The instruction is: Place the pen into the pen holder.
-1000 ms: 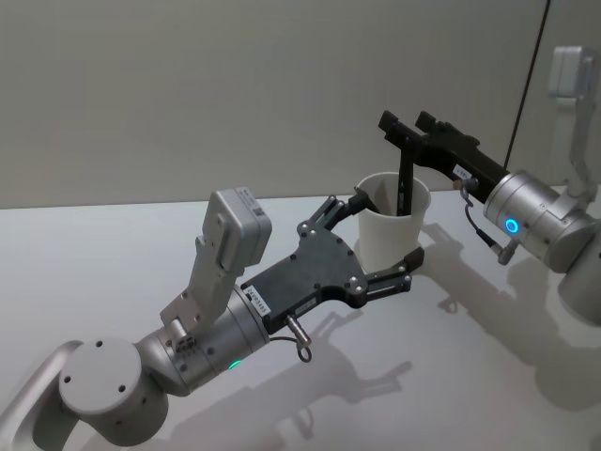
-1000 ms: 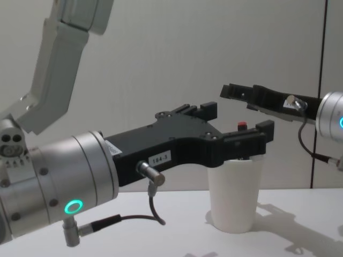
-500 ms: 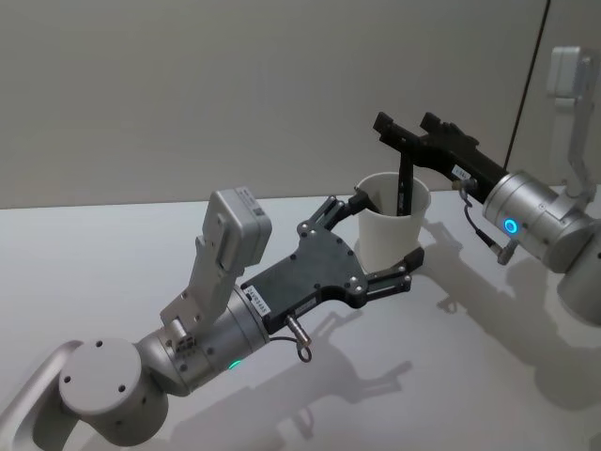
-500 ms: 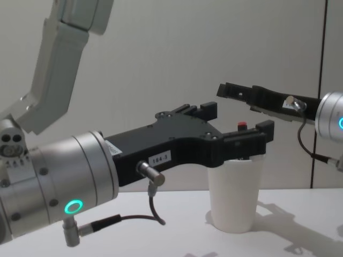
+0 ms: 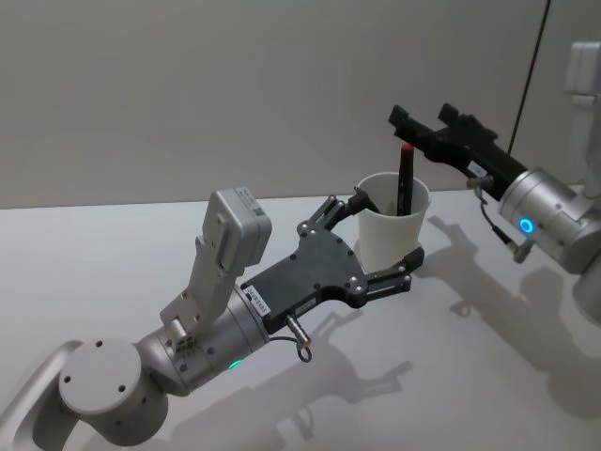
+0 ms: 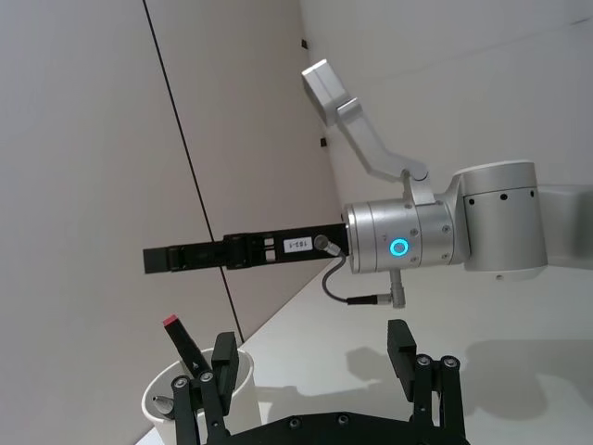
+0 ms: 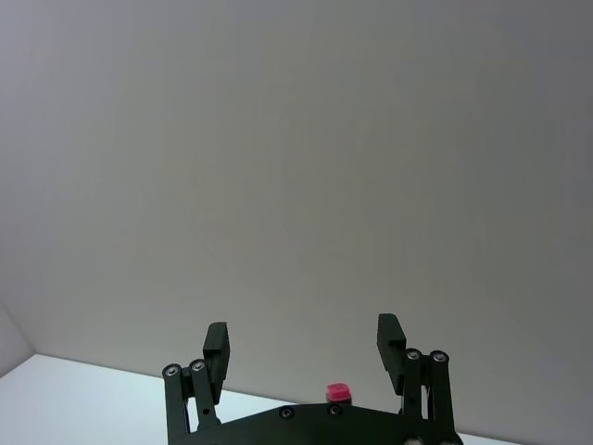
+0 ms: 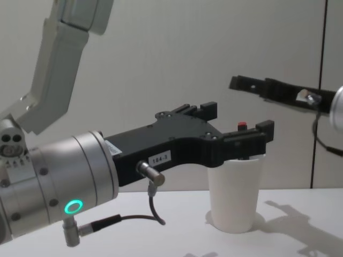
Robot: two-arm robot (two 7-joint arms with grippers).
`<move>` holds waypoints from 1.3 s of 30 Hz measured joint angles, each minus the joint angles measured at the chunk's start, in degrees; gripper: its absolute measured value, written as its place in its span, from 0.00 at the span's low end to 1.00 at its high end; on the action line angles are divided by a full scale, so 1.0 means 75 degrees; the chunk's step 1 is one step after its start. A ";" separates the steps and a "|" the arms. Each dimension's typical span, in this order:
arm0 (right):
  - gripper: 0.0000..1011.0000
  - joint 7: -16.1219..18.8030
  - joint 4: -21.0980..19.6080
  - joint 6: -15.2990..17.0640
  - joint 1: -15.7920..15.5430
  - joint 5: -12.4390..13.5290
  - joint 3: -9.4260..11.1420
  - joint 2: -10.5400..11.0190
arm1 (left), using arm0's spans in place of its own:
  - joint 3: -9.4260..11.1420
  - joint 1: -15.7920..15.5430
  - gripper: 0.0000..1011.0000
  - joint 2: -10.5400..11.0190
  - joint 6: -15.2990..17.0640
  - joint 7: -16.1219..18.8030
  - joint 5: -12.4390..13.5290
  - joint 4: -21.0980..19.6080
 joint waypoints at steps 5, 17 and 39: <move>0.99 -0.0254 -0.0337 -0.0067 -0.0194 -0.0026 0.0093 0.0172 | 0.0000 0.0000 0.99 0.0000 0.0000 0.0000 0.0000 0.0000; 0.99 -0.0525 -0.0701 -0.0138 -0.0456 -0.0088 0.0185 0.0354 | 0.0028 -0.0028 0.99 0.0031 0.0043 0.0230 0.0028 0.0009; 0.99 -0.0964 -0.1680 -0.0629 -0.1888 -0.1470 0.0396 0.0556 | 0.0324 -0.0320 0.99 0.0319 0.0441 0.2381 0.0369 0.0168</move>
